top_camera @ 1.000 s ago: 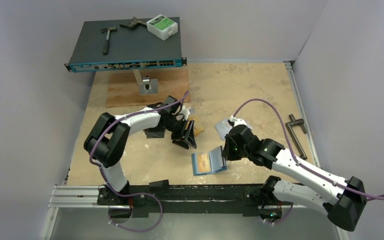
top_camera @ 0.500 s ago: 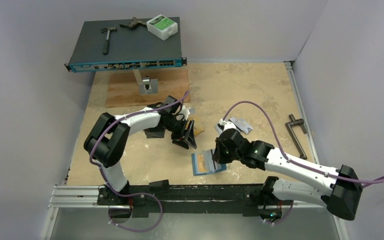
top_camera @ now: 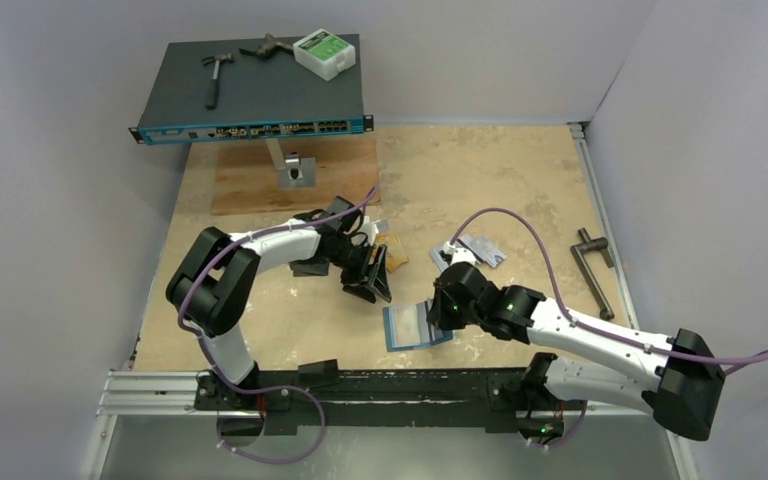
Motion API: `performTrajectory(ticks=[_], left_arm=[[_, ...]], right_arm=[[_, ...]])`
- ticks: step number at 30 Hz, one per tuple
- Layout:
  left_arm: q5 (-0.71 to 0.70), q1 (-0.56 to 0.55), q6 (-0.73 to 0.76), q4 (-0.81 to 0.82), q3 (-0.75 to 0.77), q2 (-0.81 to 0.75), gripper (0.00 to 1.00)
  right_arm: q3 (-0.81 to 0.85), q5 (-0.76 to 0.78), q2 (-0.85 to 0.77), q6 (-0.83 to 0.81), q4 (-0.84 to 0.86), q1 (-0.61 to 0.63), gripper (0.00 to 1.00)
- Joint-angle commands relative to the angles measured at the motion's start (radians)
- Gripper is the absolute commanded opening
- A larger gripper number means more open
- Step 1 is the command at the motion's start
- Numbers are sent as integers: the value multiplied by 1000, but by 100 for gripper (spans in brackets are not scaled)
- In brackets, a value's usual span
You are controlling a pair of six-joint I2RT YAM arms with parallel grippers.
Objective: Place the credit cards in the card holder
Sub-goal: Insert the credit card into the card holder.
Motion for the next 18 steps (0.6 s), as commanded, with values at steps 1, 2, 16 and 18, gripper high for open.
performTrajectory(ticks=[1, 2, 16, 18], left_arm=[[-11, -35, -33, 63, -44, -48, 55], [-12, -46, -40, 76, -56, -51, 56], [-135, -73, -14, 55, -99, -12, 66], [-170, -75, -7, 43, -115, -30, 66]], right_arm=[[-64, 45, -21, 62, 87, 1, 0], [-87, 44, -23, 76, 131, 1, 0], [-298, 44, -107, 244, 286, -22, 0], [-333, 42, -119, 276, 284, -22, 0]])
